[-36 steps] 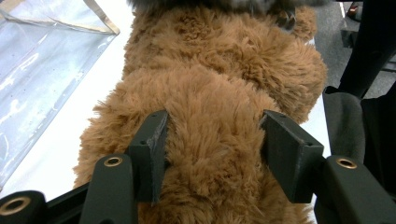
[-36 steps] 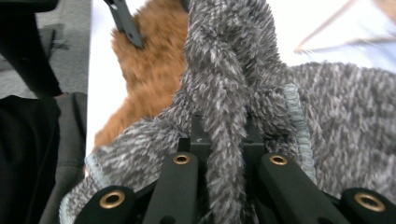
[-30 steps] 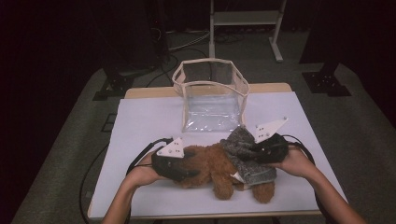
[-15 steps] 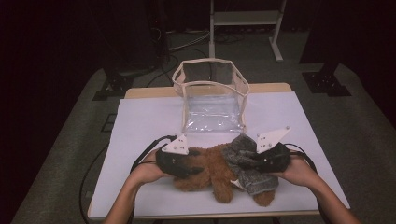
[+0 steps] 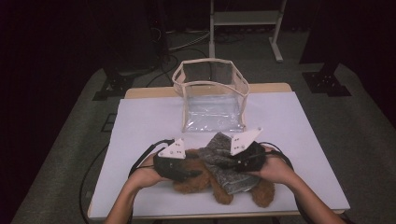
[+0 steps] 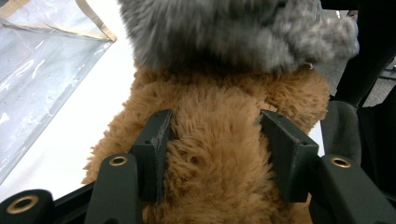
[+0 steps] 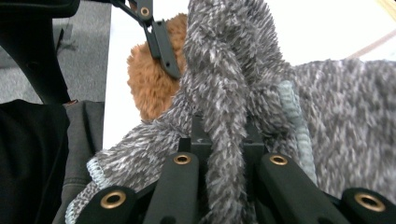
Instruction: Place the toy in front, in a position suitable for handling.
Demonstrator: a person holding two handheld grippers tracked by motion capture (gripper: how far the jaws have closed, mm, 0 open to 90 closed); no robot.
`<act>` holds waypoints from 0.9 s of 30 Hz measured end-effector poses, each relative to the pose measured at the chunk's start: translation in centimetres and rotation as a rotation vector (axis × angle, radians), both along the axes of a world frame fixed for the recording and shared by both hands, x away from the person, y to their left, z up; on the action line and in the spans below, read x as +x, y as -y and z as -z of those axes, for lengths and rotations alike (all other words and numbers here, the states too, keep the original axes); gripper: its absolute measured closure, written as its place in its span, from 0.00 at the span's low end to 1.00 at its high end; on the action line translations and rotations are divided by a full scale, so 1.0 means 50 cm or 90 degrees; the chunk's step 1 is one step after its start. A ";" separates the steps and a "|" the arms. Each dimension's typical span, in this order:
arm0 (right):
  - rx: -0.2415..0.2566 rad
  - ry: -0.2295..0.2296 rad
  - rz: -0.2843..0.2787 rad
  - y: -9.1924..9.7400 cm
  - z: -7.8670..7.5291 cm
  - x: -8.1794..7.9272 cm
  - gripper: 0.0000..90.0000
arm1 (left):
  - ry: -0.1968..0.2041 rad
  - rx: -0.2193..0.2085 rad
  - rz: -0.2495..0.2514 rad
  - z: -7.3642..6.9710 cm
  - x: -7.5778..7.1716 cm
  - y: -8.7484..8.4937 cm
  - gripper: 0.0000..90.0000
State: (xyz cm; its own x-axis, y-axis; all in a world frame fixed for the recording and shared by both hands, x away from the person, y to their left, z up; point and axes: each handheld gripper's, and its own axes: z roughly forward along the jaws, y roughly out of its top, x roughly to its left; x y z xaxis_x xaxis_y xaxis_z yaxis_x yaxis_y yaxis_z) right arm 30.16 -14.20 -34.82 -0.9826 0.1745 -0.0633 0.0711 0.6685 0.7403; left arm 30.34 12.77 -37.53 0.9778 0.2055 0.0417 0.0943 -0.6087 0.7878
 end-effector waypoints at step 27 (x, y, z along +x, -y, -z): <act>0.082 -0.017 0.052 0.108 0.014 -0.015 0.90 | -0.017 0.017 -0.030 0.012 -0.025 -0.078 0.50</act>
State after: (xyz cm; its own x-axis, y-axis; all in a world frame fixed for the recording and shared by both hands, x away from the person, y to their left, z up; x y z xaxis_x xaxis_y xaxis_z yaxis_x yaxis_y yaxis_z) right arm 29.41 -19.60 -35.53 -0.9660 0.2583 -0.0097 0.1413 0.5593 0.8168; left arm 29.10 16.67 -38.12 0.9680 0.2501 0.0214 0.1444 -0.6244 0.7676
